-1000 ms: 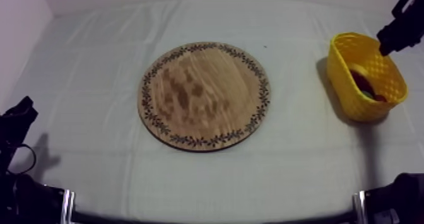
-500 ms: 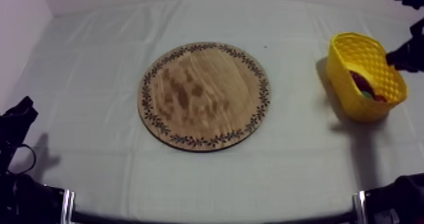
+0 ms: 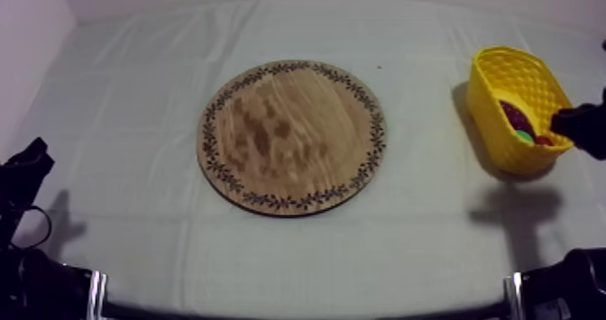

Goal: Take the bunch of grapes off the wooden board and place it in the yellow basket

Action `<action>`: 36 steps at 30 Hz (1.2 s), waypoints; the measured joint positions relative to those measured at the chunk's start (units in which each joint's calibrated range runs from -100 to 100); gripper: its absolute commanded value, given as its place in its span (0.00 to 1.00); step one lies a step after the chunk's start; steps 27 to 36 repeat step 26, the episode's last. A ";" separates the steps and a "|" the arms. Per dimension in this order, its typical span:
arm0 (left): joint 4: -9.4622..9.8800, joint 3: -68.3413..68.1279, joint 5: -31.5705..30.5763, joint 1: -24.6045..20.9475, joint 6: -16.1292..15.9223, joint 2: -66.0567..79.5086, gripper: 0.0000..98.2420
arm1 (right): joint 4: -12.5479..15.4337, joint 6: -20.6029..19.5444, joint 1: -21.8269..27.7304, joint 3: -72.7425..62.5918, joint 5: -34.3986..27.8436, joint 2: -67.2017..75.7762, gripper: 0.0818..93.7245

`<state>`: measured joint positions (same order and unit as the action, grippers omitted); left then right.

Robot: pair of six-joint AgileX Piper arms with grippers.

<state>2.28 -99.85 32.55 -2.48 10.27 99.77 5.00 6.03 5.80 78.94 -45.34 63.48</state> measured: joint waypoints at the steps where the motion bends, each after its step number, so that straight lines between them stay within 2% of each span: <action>1: 0.00 0.00 0.00 0.00 0.00 0.00 0.00 | 0.92 0.28 0.15 2.07 1.54 2.25 0.00; 5: 0.00 0.00 0.00 0.00 0.00 0.00 0.00 | 4.03 2.87 0.49 9.50 6.58 9.92 0.00; 8: 0.00 0.00 0.00 0.00 0.00 0.00 0.00 | 4.75 3.82 0.28 14.49 9.04 14.72 0.00; 12: 0.00 0.00 0.00 0.00 0.00 0.00 0.00 | 1.59 2.63 -1.59 18.52 7.72 20.68 0.00; 19: 0.00 0.00 0.00 0.00 0.00 0.00 0.00 | -2.52 -4.06 -4.86 20.12 6.73 30.37 0.00; 23: 0.00 0.00 0.00 0.00 0.00 0.00 0.00 | -3.14 -5.04 -6.34 20.54 7.13 32.08 0.00; 26: 0.00 0.00 0.00 0.00 0.00 0.00 0.00 | -3.26 -3.95 -6.60 20.59 7.13 32.15 0.00; 36: 0.00 0.00 0.00 0.00 0.00 0.00 0.00 | -3.26 -3.95 -6.60 20.59 7.13 32.15 0.00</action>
